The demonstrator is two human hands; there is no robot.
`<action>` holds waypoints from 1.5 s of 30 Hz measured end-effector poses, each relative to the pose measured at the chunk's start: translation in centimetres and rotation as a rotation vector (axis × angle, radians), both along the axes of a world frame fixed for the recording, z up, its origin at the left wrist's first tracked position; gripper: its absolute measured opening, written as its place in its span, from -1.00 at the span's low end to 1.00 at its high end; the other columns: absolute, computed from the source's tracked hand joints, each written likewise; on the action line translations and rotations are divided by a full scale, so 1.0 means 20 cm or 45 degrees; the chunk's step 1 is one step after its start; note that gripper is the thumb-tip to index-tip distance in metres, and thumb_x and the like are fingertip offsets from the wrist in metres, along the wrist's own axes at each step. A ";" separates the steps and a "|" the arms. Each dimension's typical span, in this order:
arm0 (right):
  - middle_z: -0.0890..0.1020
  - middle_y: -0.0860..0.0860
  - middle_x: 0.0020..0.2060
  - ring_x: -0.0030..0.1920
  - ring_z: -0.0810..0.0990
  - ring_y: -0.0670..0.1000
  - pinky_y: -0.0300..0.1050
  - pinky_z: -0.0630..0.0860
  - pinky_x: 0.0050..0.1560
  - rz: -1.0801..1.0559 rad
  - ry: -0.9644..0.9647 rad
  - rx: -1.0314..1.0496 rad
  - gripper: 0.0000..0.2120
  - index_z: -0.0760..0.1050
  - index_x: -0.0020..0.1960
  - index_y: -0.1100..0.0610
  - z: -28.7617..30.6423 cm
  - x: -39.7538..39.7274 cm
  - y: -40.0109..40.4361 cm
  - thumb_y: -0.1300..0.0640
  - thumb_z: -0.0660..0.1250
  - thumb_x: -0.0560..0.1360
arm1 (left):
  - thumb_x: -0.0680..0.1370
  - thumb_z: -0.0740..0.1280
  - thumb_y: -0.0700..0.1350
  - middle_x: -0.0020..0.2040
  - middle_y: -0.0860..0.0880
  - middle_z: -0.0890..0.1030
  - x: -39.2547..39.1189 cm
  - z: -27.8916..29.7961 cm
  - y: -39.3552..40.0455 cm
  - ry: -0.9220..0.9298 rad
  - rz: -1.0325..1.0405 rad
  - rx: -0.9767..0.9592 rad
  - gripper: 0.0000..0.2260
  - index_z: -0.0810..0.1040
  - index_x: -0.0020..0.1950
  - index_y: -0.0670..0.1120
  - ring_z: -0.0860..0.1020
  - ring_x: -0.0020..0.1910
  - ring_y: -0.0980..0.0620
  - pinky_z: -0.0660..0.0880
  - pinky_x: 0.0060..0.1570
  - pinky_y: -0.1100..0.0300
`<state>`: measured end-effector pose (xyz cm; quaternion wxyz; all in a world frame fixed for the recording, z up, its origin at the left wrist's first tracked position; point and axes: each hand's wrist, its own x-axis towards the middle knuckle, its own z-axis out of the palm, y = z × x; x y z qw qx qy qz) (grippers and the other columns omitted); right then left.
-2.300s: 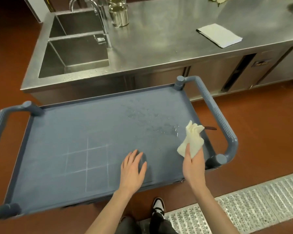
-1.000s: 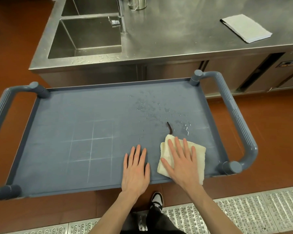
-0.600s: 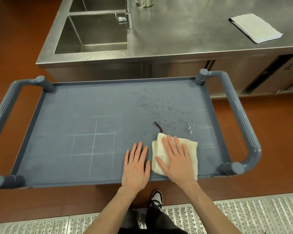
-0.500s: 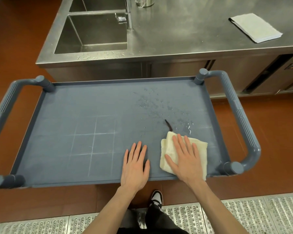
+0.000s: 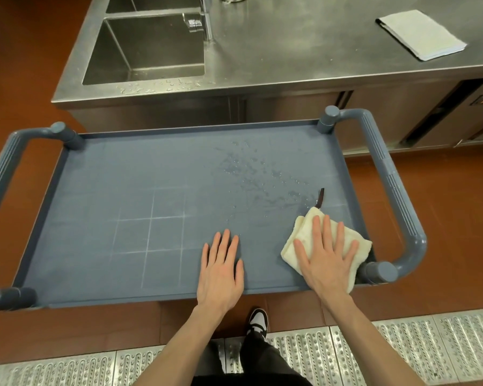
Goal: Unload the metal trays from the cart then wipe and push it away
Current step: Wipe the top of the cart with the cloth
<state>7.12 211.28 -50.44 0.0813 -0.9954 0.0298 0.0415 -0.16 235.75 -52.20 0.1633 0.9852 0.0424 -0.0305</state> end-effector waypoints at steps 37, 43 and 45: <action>-0.02 -0.06 0.71 0.69 -0.16 0.18 0.60 -0.06 0.51 0.010 0.067 -0.056 -0.24 -0.13 0.71 -0.11 0.00 -0.07 0.06 -0.42 -0.13 0.61 | 0.75 0.00 0.19 0.74 0.06 0.02 -0.01 0.01 0.25 0.050 -0.317 0.059 -0.43 0.07 0.74 0.05 -0.06 0.72 0.07 -0.06 0.68 -0.09; 0.08 -0.02 0.70 0.69 -0.05 0.22 0.59 0.00 0.50 0.174 0.029 -0.032 -0.25 0.01 0.71 -0.08 0.00 -0.13 0.30 -0.40 -0.04 0.62 | 0.75 0.02 0.18 0.74 0.06 0.01 0.00 0.01 0.24 0.066 -0.321 0.074 -0.43 0.07 0.74 0.04 -0.06 0.72 0.07 -0.11 0.68 -0.06; 0.11 -0.01 0.70 0.69 -0.02 0.22 0.57 -0.02 0.50 0.262 0.013 -0.034 -0.26 0.03 0.71 -0.07 0.00 -0.16 0.41 -0.38 -0.01 0.63 | 0.74 -0.01 0.18 0.74 0.06 -0.02 0.01 0.01 0.24 0.091 -0.324 0.077 -0.43 0.05 0.74 0.04 -0.09 0.72 0.07 -0.10 0.68 -0.07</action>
